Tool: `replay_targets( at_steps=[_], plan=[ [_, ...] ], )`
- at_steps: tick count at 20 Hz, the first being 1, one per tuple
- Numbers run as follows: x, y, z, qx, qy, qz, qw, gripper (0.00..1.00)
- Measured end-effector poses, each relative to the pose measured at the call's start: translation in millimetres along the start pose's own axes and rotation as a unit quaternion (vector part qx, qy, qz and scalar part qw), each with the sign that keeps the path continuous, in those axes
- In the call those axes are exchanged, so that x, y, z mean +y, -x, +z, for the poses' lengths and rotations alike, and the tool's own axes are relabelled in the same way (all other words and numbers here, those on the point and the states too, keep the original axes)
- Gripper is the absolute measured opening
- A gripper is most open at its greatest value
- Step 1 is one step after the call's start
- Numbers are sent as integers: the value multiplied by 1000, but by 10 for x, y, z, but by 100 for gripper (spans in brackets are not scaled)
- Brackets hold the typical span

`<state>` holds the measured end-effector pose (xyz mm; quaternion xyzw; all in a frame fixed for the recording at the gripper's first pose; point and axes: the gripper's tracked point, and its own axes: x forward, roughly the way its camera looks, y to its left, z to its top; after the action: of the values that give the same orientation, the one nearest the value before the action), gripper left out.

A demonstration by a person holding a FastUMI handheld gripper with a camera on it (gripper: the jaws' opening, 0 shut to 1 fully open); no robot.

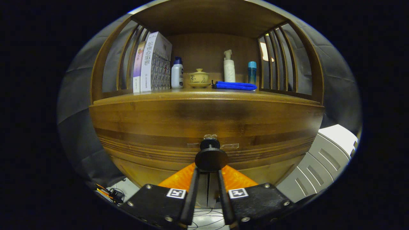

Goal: Pull open the drawer, take out the items inside it, and place them on the countertop above the cabinet.

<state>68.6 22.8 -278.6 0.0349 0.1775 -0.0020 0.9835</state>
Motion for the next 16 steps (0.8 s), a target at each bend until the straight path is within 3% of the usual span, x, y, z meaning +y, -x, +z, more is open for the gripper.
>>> replay_targets(
  at_steps=[3,6,12,16],
  plan=[
    [-21,34,149,-23,-13,-11,1000,64],
    [18,3,168,-18,-23,-4,1000,64],
    [-42,8,187,-19,-21,-7,1000,47],
    [-46,10,156,-1,6,19,1000,40]
  ],
)
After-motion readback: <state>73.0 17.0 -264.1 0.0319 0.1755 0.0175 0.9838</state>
